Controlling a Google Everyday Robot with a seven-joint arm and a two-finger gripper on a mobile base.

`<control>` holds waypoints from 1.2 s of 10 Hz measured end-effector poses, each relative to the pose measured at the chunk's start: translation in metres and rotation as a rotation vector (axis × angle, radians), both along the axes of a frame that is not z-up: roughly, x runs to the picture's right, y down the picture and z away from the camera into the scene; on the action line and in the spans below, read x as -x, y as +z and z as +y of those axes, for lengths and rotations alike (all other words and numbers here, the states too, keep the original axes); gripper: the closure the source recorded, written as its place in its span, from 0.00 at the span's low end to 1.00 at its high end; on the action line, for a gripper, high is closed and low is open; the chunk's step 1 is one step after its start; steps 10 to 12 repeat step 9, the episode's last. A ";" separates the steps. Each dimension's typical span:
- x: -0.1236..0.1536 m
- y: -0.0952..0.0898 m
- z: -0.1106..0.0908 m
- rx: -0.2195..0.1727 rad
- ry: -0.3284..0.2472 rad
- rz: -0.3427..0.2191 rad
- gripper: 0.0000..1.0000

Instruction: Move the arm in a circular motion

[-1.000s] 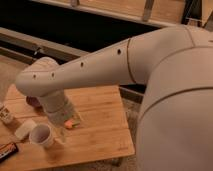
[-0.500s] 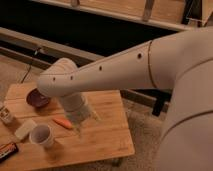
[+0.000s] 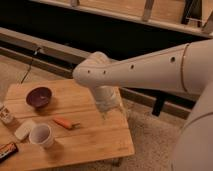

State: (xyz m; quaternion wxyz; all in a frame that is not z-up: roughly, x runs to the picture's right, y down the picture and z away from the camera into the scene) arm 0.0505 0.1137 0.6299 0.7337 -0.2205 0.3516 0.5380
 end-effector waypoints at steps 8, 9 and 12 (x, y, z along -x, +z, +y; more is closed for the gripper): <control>0.026 0.086 -0.138 -0.269 0.153 -0.037 0.35; 0.028 0.088 -0.140 -0.272 0.153 -0.040 0.35; 0.028 0.088 -0.140 -0.272 0.153 -0.040 0.35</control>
